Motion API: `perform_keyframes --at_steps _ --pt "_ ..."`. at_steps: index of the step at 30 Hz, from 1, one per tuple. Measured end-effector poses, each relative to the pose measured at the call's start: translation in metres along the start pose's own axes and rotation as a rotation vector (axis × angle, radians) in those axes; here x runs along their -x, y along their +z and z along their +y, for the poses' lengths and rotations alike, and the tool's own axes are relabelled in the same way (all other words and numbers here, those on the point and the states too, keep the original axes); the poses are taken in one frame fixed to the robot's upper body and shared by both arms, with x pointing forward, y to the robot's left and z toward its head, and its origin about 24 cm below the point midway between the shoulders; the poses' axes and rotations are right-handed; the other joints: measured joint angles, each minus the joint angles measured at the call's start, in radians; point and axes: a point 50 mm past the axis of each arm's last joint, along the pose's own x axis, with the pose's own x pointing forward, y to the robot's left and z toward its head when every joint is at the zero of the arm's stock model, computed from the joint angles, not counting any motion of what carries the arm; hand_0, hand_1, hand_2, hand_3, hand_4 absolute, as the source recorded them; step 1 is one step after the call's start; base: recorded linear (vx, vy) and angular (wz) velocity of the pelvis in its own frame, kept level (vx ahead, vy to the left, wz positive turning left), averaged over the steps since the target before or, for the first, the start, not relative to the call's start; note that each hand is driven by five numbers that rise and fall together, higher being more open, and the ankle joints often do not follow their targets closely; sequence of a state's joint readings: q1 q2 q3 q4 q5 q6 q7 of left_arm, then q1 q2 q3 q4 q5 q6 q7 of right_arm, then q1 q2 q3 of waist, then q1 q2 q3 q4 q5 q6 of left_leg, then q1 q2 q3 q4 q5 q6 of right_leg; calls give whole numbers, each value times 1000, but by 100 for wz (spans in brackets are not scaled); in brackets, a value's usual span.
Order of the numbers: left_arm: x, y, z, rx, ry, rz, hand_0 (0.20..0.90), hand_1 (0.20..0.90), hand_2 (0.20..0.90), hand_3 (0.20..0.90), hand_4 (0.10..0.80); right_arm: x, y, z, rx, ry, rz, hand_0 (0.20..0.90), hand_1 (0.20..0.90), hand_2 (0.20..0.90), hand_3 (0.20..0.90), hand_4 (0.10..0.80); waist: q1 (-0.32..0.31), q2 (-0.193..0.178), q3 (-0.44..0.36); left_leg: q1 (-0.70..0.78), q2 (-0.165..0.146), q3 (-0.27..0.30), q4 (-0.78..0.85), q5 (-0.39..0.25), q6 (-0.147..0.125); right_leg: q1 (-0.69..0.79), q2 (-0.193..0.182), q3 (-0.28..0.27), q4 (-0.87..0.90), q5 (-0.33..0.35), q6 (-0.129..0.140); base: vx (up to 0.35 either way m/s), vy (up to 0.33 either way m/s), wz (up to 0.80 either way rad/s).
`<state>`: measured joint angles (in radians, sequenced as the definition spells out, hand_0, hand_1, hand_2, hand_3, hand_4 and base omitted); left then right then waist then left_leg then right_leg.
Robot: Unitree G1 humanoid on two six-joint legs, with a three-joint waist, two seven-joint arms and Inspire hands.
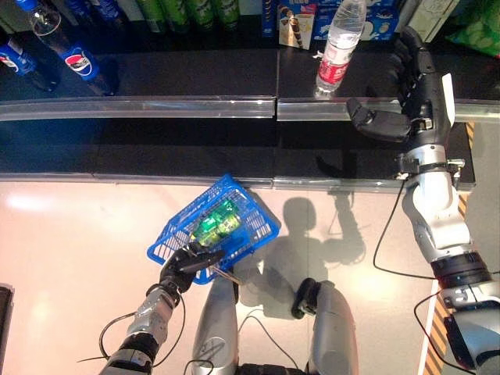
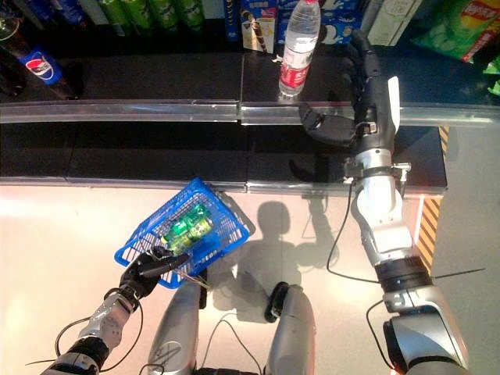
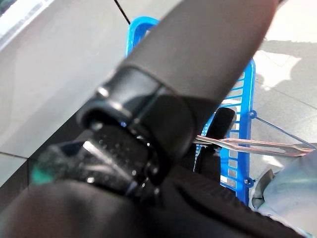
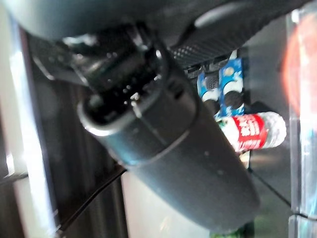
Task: Pick up the drink and place into the basket.
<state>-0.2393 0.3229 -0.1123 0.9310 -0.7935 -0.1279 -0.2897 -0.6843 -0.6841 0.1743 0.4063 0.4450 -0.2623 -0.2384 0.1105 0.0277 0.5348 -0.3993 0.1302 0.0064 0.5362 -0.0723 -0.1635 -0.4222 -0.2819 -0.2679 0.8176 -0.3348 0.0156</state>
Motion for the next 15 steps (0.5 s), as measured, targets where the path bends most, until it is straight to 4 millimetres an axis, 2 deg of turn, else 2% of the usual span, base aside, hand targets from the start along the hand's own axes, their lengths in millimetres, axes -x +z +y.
perform_keyframes --at_steps 8,15 --pt "-2 -2 -5 -1 -21 30 300 300 300 200 100 -12 -19 -15 -69 -98 157 900 900 900 900 800 25 13 2 18 -7 0 1 4 2 20 0 2 4 -3 5 42 6 3" --pt "-3 -2 -7 -6 -27 32 300 300 300 200 100 -26 -17 -16 -120 -128 214 900 900 900 900 800 26 16 2 19 -9 -1 1 7 3 19 -2 3 9 -3 4 0 0 0"
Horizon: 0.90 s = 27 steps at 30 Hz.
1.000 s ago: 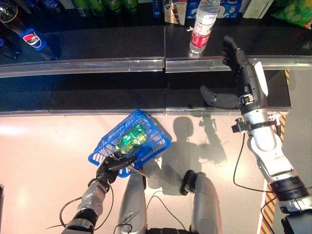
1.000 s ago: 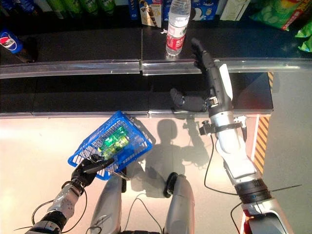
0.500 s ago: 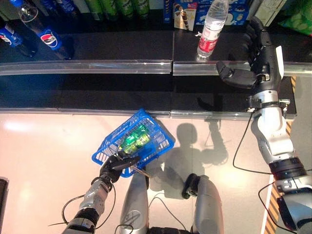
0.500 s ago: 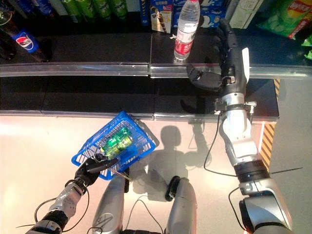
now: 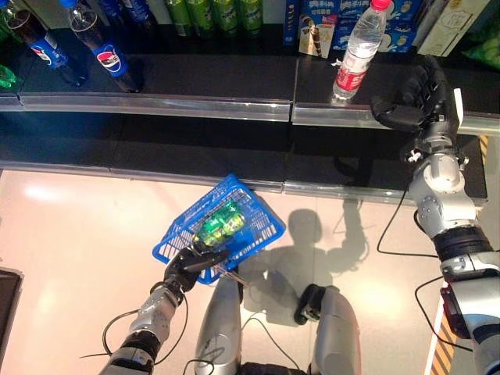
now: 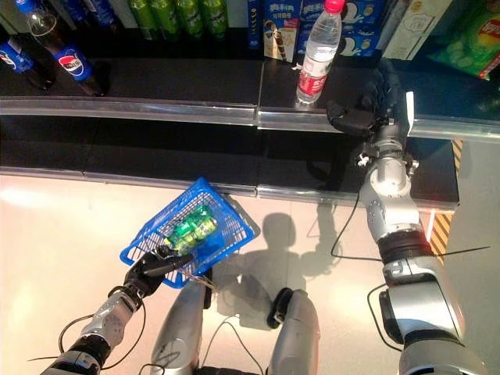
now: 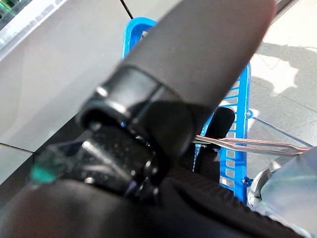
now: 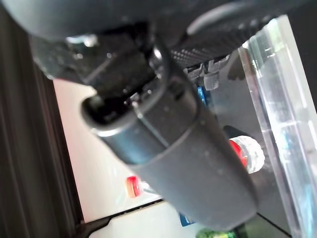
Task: Pick up the drink and place into the basket.
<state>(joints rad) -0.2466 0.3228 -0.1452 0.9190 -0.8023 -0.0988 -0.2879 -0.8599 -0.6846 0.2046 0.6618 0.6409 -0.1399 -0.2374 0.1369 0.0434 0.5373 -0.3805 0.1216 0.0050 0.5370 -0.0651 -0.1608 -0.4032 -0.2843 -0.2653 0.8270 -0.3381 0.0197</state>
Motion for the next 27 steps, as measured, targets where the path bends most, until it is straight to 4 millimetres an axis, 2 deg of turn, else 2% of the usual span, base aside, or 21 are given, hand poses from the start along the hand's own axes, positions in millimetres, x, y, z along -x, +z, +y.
perform_keyframes --at_steps 12,18,27 --pt "-4 1 -9 -24 -29 10 300 300 300 200 100 -14 11 14 10 31 32 900 900 900 900 800 19 16 0 0 -6 -2 -18 7 -1 -7 -6 -2 -1 -4 1 0 0 0" --pt "-7 2 -14 -35 -46 12 300 300 300 200 100 -23 26 25 45 54 15 900 900 900 900 800 34 18 0 -6 -10 -5 -30 8 -2 -12 -9 -7 -1 -4 2 -20 -2 2" --pt "-10 7 -21 -52 -72 1 300 300 300 200 100 -27 37 28 60 39 -10 900 900 900 900 800 49 22 0 -28 -25 -26 -38 10 -5 -23 -25 -27 2 -12 3 -32 4 8"
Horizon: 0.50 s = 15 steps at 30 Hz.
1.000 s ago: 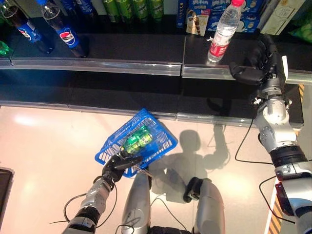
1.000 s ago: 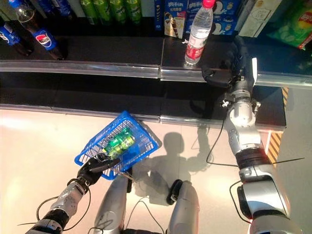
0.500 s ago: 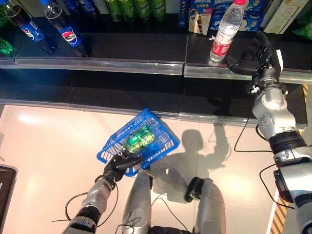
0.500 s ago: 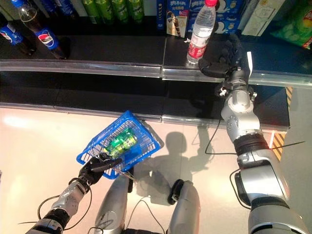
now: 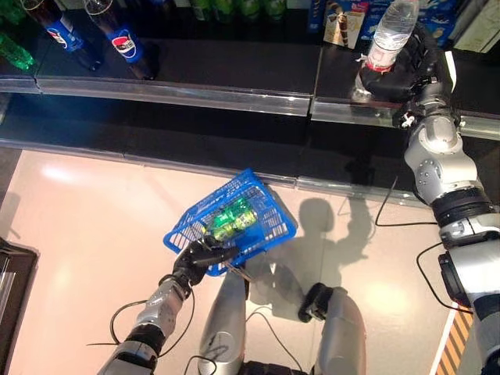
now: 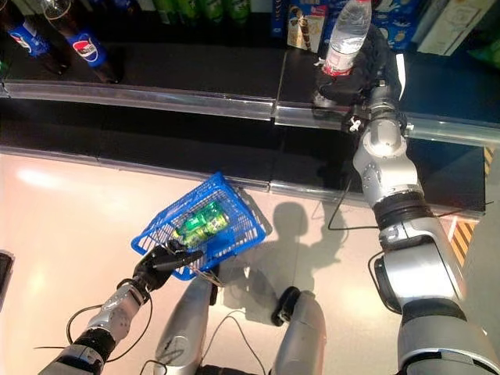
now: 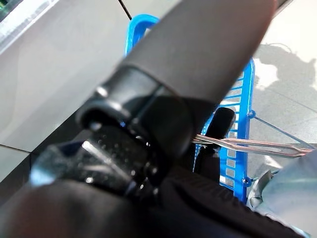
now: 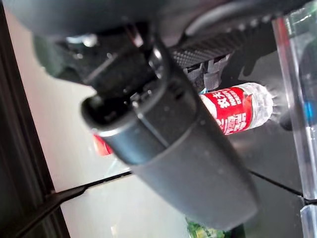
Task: Pick up the drink and place into the basket.
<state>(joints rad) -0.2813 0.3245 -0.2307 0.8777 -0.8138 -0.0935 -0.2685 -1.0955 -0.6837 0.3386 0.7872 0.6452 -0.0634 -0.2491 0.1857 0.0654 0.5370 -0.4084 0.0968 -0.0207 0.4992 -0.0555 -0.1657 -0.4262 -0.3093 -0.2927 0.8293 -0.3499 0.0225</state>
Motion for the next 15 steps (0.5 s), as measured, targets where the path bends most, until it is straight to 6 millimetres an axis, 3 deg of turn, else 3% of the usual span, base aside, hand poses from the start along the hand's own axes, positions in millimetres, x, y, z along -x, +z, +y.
perform_keyframes --at_steps 15 --pt "-3 4 -9 -18 -33 -16 300 300 300 200 100 -12 13 0 34 -45 2 900 900 900 900 800 29 3 -1 -32 -8 -2 -27 12 0 -39 -10 -5 1 0 0 -4 5 1"
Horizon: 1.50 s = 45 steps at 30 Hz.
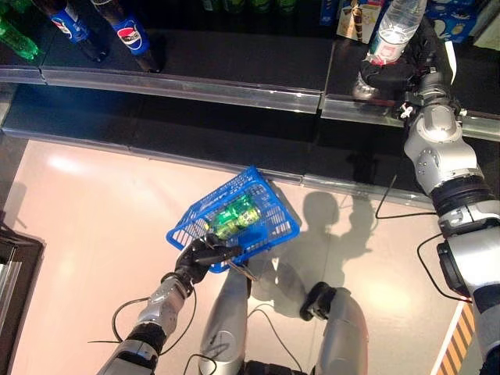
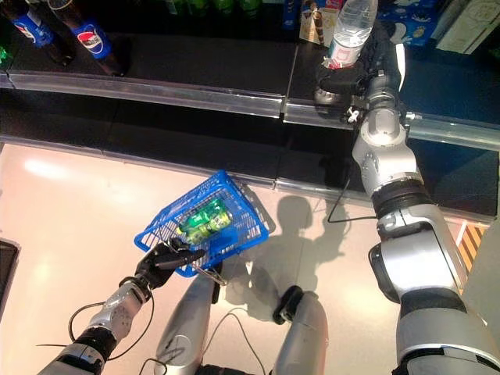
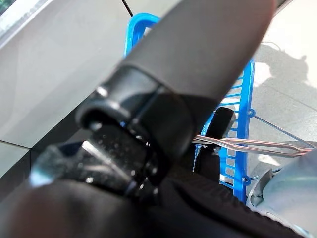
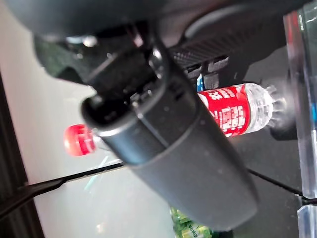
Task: Pick up the drink and place into the basket.
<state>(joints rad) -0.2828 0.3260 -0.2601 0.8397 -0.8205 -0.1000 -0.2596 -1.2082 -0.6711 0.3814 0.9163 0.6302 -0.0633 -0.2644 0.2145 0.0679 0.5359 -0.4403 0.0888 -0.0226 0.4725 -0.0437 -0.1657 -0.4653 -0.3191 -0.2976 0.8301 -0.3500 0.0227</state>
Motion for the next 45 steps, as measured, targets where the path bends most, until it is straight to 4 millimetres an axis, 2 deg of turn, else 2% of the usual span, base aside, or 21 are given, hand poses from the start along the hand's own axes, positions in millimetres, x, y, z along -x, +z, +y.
perform_keyframes --at_steps 4,28,32,38,45 --pt "0 1 -1 12 0 -9 300 300 300 200 100 -4 5 2 44 -15 -4 900 900 900 900 800 1 2 -1 -14 -12 -6 -9 7 3 -15 -14 0 9 -5 1 -10 19 8" --pt "-2 8 -5 19 -18 -41 300 300 300 200 100 -6 12 7 95 -5 -27 900 900 900 900 800 37 2 -1 -47 -17 -19 -37 12 3 -33 -19 -25 -21 -4 3 -5 2 1" --pt "-2 8 -5 19 -18 -42 300 300 300 200 100 -6 11 9 53 0 -19 900 900 900 900 800 37 2 -1 -48 -18 -19 -38 12 4 -33 -21 -26 -23 -3 4 0 0 0" --pt "-2 7 -5 26 -18 -42 300 300 300 200 100 -5 10 17 -105 26 14 900 900 900 900 800 37 2 -1 -46 -22 -19 -43 15 7 -34 -25 -26 -22 -2 7 7 17 0" --pt "-1 7 -5 37 -17 -45 300 300 300 200 100 -4 9 27 -176 48 16 900 900 900 900 800 46 3 -1 -43 -30 -18 -65 25 9 -37 -32 -27 -30 1 11 -1 13 2"
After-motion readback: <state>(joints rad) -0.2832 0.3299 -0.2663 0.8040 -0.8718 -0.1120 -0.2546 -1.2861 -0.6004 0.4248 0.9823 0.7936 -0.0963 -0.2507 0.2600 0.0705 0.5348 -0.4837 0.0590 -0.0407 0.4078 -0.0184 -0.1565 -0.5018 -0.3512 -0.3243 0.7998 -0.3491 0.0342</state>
